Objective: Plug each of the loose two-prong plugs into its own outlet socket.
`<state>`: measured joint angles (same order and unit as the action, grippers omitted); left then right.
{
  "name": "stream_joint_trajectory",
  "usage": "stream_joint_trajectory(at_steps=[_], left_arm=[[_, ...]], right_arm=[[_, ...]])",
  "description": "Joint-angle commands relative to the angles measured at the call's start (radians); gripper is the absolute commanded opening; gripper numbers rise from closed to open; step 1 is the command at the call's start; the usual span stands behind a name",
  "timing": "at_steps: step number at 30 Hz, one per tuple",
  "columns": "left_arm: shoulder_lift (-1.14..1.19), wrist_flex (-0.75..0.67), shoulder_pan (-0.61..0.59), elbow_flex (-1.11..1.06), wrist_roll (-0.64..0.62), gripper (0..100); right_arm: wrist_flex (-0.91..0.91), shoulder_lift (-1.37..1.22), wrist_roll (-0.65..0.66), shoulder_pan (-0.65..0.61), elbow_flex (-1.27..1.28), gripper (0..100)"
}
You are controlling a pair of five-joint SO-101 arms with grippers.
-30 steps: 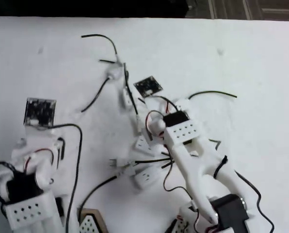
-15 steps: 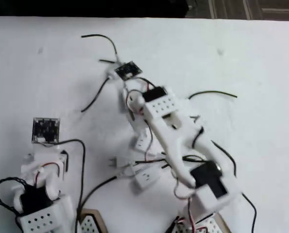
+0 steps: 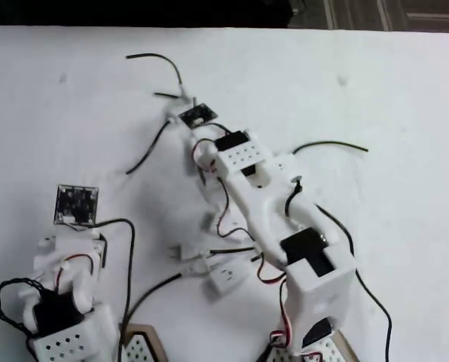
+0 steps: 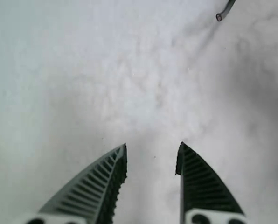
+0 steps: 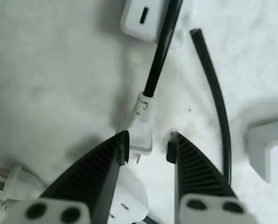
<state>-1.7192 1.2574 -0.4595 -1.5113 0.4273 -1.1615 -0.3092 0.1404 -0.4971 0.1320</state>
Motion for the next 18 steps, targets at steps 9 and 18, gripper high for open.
stream_joint_trajectory(at_steps=[9, 18], left_arm=[[-0.008, 0.005, -0.007, -0.002, 0.011, 18], [-0.008, 0.005, -0.007, -0.003, 0.011, 18]], right_arm=[[0.004, 0.004, 0.009, -0.021, -0.023, 13.8], [-0.004, -0.084, 0.006, -0.065, -0.058, 13.6]])
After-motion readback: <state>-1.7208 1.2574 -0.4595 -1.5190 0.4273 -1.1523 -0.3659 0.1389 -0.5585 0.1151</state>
